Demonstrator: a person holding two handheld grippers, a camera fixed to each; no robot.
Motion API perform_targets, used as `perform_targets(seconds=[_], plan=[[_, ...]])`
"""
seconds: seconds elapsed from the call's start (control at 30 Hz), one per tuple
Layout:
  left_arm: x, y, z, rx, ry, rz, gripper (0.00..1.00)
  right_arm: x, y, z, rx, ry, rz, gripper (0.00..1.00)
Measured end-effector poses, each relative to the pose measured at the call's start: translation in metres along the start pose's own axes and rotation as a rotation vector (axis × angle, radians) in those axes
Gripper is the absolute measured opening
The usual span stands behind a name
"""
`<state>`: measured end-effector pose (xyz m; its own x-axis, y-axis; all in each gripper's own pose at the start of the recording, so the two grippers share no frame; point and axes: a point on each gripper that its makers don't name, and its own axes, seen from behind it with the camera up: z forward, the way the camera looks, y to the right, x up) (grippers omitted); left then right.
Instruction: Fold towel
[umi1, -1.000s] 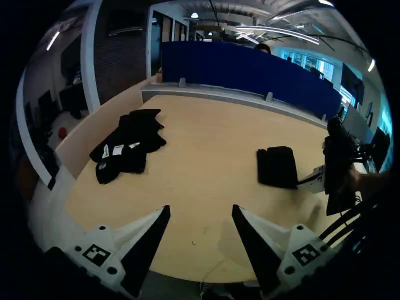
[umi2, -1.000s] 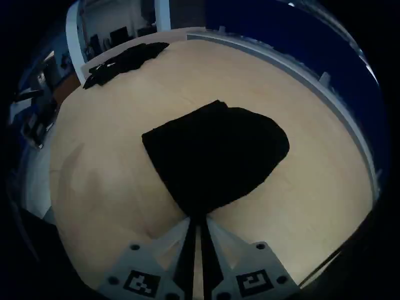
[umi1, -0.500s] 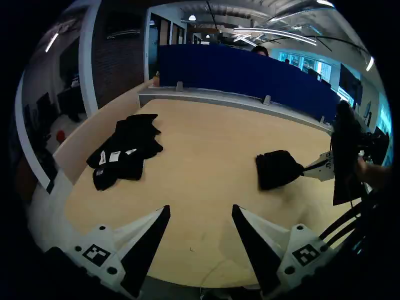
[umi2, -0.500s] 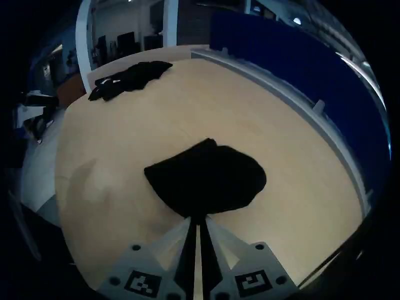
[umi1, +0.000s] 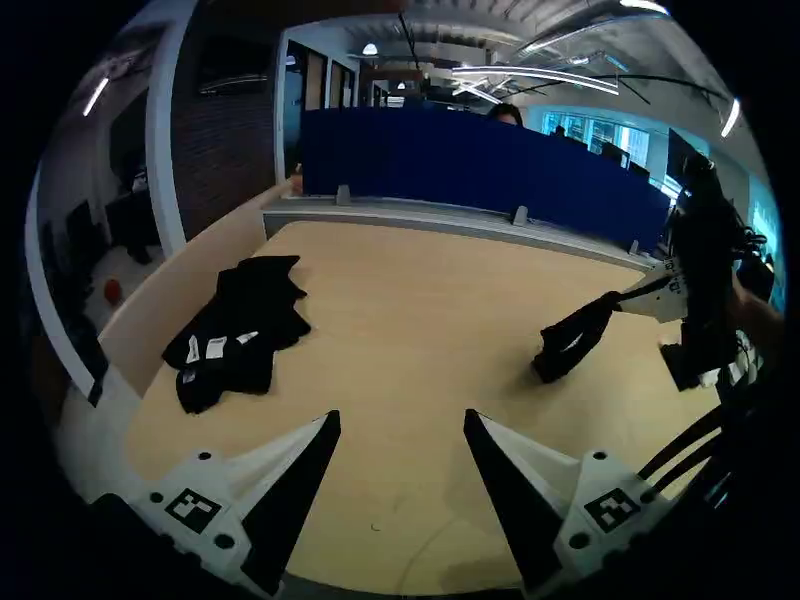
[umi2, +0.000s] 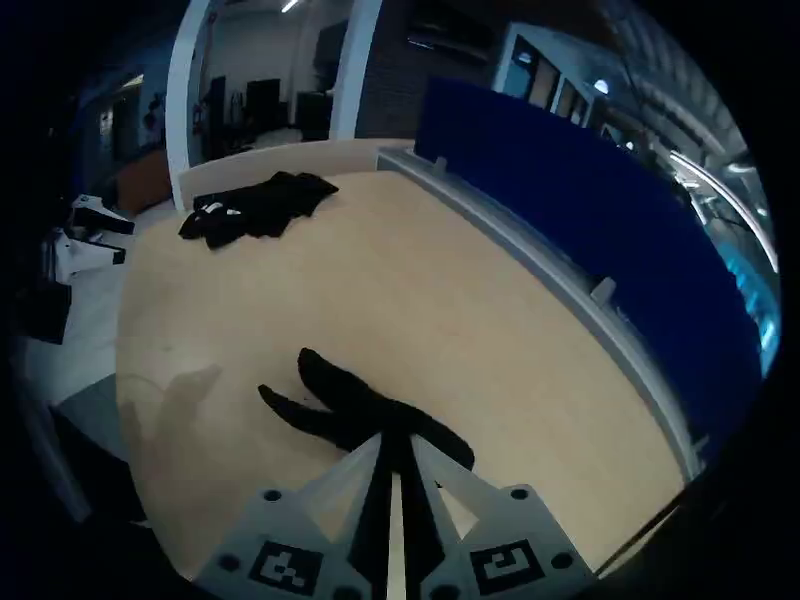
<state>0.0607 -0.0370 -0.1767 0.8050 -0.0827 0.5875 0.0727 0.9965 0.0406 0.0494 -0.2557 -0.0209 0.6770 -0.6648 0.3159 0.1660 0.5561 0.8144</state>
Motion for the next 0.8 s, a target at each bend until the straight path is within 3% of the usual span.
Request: perform_targets(seconds=[0.3,0.8], plan=[[0.015,0.012,0.007,-0.029,0.018,0.024,0.92,0.004,0.019,-0.021,-0.028,0.014,0.007,0.04],[0.024,0.033,0.017,-0.062,0.016,0.049,0.91,-0.015,0.059,-0.051,-0.055,0.011,0.027,0.04]])
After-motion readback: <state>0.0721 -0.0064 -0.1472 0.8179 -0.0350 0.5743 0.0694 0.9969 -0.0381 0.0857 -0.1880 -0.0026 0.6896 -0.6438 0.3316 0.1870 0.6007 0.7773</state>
